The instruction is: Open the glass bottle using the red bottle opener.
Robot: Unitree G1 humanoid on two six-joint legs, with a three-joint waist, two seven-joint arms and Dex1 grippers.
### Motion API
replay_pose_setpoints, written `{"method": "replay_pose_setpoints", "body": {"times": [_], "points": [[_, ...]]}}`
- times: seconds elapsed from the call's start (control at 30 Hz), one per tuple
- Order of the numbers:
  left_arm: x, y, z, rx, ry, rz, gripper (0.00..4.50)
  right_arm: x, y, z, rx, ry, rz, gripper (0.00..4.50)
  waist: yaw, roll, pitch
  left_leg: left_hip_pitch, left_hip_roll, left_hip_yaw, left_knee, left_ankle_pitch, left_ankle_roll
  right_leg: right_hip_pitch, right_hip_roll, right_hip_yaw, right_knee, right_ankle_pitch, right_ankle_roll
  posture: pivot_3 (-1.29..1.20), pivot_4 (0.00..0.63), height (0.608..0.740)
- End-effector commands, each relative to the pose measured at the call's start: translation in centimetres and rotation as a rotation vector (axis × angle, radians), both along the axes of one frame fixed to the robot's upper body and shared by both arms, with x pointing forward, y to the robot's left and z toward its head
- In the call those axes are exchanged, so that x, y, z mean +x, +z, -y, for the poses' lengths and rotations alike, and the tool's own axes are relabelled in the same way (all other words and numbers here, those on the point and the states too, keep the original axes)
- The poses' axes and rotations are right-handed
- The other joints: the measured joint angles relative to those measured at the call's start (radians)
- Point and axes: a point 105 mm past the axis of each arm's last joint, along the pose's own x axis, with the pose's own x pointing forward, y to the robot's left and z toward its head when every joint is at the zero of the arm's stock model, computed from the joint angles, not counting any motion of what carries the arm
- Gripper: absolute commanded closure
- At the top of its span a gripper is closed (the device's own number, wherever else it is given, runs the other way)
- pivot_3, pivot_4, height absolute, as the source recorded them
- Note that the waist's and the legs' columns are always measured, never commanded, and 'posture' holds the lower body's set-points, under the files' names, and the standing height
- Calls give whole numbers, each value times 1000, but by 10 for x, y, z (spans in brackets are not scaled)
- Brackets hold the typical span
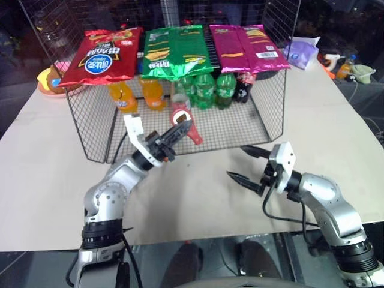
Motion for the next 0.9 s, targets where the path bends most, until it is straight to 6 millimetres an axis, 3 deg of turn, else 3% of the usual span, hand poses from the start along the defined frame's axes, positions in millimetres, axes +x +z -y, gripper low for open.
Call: {"method": "replay_pose_setpoints", "body": {"times": [0.03, 0.33, 0.67, 0.77, 0.9], "points": [[-6, 8, 19, 13, -92, 51, 4394, -5, 15, -15, 31, 75, -61, 0, 0, 0, 0, 0, 0, 0, 0, 0, 0, 0, 0, 0, 0, 0, 0, 0, 150, 740], [-8, 4, 47, 34, -223, 63, 4394, -4, 24, -41, 66, 173, -241, 0, 0, 0, 0, -1, 0, 0, 0, 0, 0, 0, 0, 0, 0, 0, 0, 0, 150, 740], [-9, -10, 50, 72, -260, 30, 4394, -15, 40, -50, 151, 270, -330, 0, -1, 0, 0, -11, 0, -1, 2, 0, 0, -10, 0, -1, 0, 0, 0, 0, 150, 740], [-8, -10, 50, 73, -259, 31, 4500, -16, 39, -50, 141, 275, -337, 650, -1, 0, 0, -11, 0, -1, 2, 0, 0, -10, 0, -1, 0, 0, 0, 0, 150, 740], [-8, -12, 50, 79, -264, 29, 4500, -16, 37, -48, 128, 272, -341, 2491, -1, 0, 0, -11, -1, -1, 2, 0, 0, -10, 0, -1, 0, 0, 0, 0, 150, 740]]}}
